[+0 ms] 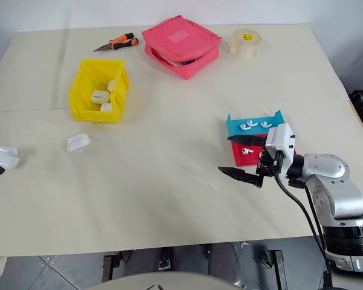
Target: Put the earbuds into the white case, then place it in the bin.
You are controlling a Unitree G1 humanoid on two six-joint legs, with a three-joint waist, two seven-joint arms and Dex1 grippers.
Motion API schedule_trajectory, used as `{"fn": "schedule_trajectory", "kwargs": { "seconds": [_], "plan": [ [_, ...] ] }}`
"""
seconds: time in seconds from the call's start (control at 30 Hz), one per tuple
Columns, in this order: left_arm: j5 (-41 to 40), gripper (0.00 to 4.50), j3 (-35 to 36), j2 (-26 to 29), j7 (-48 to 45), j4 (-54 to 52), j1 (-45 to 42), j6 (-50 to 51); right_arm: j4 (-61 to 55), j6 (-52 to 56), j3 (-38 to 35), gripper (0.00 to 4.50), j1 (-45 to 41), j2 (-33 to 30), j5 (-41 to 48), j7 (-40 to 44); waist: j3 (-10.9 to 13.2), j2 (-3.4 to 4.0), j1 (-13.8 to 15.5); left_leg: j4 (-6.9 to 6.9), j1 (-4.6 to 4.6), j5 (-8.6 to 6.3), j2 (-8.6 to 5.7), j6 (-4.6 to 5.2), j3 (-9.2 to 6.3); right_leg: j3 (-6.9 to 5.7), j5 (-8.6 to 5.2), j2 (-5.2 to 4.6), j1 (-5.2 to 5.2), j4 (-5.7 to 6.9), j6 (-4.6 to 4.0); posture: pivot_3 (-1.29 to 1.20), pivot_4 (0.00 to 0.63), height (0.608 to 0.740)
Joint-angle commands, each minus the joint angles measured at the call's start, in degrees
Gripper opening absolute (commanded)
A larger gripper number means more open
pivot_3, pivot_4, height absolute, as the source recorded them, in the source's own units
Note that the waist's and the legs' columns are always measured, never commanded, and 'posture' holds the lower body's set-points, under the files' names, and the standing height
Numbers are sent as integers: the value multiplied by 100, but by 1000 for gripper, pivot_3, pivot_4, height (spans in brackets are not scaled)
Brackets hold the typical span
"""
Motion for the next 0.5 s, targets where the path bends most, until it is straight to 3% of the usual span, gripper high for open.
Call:
{"fn": "schedule_trajectory", "kwargs": {
  "seconds": [0.03, 0.5],
  "plan": [
    [440, 4480, -157, -165, -101, 671, -429, -399, -138, -80, -84, 4500, 46, -18, 33, 15, 0, 0, -3, 0, 0, 0, 0, 0, 1, 0, 0, 1, -1, 0, 0, 0, 150, 740],
    [1963, 4480, -1352, -1469, -579, 3357, -2673, -1747, -177, -37, -79, 4500, 30, -55, 37, 29, -4, -18, -3, 9, 3, 0, 0, 0, 5, 2, 1, 3, 1, 12, 1, 0, 150, 740]
  ]
}}
